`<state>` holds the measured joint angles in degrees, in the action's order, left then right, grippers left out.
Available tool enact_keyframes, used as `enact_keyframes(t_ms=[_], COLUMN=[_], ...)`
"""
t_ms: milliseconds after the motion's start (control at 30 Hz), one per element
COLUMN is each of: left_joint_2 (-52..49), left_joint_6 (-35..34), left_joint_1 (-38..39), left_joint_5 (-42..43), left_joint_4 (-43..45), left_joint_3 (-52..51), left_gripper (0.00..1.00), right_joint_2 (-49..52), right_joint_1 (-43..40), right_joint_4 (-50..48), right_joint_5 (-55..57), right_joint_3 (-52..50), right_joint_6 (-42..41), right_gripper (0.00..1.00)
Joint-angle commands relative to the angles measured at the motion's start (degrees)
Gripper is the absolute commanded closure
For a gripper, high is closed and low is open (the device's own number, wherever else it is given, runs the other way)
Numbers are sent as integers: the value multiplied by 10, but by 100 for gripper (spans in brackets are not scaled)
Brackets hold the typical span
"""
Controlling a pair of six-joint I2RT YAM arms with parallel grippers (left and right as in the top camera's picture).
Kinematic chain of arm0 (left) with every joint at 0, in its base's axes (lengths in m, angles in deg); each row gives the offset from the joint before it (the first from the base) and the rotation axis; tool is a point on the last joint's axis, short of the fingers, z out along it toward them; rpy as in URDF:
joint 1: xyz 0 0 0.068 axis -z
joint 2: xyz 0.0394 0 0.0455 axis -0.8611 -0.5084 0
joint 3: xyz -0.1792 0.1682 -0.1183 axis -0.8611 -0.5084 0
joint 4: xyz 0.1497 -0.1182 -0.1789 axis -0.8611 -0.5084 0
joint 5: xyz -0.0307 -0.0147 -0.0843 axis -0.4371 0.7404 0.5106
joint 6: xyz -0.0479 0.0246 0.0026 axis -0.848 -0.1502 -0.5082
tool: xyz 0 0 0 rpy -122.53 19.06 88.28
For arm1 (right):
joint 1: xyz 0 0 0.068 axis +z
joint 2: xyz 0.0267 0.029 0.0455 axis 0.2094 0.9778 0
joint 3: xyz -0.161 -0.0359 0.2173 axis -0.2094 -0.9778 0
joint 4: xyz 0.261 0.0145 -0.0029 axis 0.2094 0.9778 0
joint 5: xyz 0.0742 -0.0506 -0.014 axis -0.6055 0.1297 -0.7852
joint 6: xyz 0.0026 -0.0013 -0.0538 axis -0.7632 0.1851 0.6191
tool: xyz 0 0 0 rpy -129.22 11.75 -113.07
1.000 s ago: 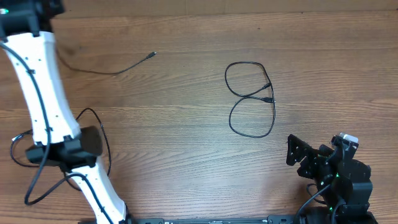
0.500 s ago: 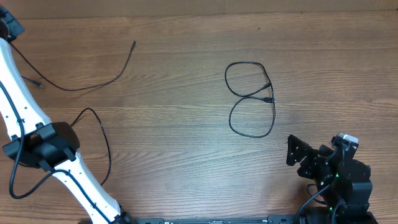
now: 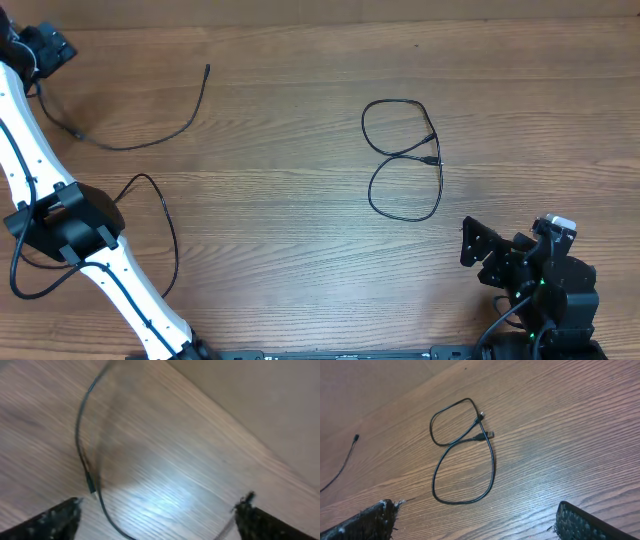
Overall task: Untangle cables
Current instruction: 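Carry the cable to the upper left and lay it down, then move the left gripper back and grasp the last looped cable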
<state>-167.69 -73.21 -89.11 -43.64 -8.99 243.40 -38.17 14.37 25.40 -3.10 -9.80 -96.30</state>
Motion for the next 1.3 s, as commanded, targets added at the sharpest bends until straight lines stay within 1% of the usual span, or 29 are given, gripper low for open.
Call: enact_keyframes(t_ms=[0, 100, 200, 300, 433, 667, 833, 1000, 1033, 1100, 1267], left_joint_2=[5, 9, 11, 11, 11, 11, 9, 3, 0, -7, -22], left_joint_6=[-9, -6, -1, 31, 78, 126, 153, 205, 219, 273, 457], left_joint_1=[-2, -2, 1, 13, 45, 142, 237, 331, 348, 386, 476], left_joint_5=[36, 65, 114, 158, 158, 157, 122, 118, 118, 119, 124], left_joint_4=[-9, -20, -35, -49, -71, -91, -100, -114, -117, -126, -168], left_joint_3=[5, 5, 5, 5, 5, 5, 5, 1, 0, 0, -2], left_gripper=[0, 0, 0, 0, 0, 0, 0, 0, 0, 0, 0], right_joint_2=[-5, -5, -5, -5, -5, -5, -5, -5, -5, -5, -5], right_joint_1=[-1, -1, -1, -1, -1, -1, -1, -1, -1, -1, -1], right_joint_4=[-2, -2, -2, -2, -2, -2, -2, -2, -2, -2, -2], right_joint_5=[7, 7, 7, 7, 7, 7, 7, 7, 7, 7, 7], right_joint_3=[7, 7, 7, 7, 7, 7, 7, 7, 7, 7, 7], right_joint_6=[0, 0, 0, 0, 0, 0, 0, 0, 0, 0, 0], right_gripper=[0, 0, 0, 0, 0, 0, 0, 0, 0, 0, 0])
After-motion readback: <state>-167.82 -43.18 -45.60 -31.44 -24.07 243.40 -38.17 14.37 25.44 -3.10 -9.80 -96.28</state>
